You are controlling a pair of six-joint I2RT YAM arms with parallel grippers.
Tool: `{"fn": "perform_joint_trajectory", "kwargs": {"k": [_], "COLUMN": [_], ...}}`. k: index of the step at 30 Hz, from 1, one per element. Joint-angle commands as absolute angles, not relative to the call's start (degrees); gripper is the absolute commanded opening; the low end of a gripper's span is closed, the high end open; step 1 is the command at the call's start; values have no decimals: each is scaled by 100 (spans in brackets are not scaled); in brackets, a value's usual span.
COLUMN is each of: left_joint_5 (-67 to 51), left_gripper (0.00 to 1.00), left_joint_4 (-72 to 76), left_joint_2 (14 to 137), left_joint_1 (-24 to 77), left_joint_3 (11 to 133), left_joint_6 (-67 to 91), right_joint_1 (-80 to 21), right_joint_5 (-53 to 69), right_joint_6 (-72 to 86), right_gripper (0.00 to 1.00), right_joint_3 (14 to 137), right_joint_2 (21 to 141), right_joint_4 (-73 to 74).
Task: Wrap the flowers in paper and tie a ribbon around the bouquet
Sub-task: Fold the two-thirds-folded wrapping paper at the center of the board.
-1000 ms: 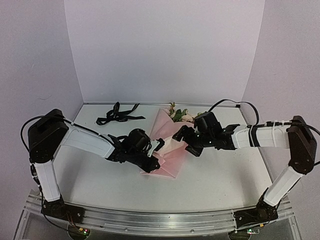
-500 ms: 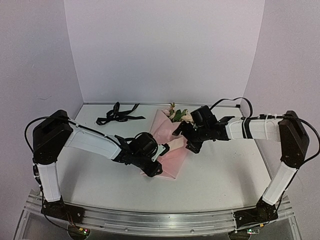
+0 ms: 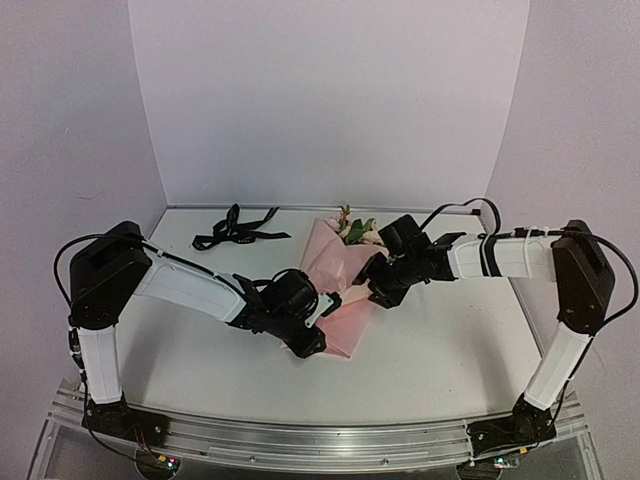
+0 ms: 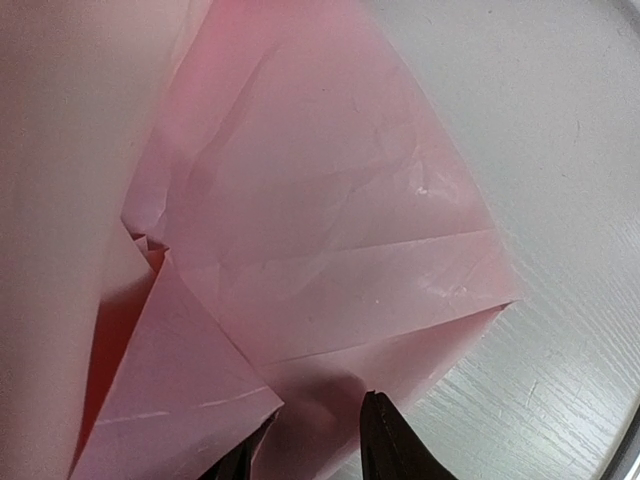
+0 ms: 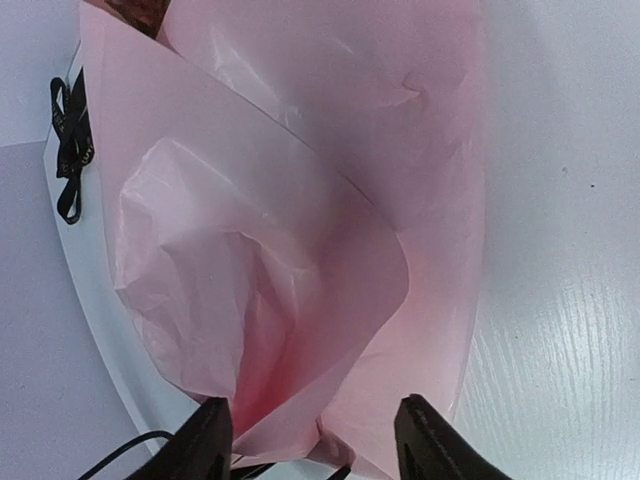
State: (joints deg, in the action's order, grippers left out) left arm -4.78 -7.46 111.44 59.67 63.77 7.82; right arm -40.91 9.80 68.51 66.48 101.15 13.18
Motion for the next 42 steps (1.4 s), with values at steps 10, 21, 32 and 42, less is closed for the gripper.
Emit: {"fn": "perform_joint_trajectory", "kwargs": {"k": [10,21,32,42], "left_joint_5": [-373,-1209,-2387,-3303], "left_gripper": [43,60,60,32], "left_joint_4": [-581,-267,441,929], "left_joint_2": [11117,9814,8870,10121], "left_joint_1": [6003,5994,5131,4496], "left_joint_3": [6372,5759,5142,5469], "left_joint_6": [757,1245,2390,2949], "right_joint_1": [-4093,-4194,-4302,-4230], "right_joint_5": [1073,846,224,-491], "right_joint_6": [7167,5929,4900,4454], "right_gripper": [0,0,0,0], "right_joint_3": [6800,6946,6663,6295], "right_joint_2": [10270,10183,10093,10013], "right_joint_4": [1366,1450,1458,1345]}}
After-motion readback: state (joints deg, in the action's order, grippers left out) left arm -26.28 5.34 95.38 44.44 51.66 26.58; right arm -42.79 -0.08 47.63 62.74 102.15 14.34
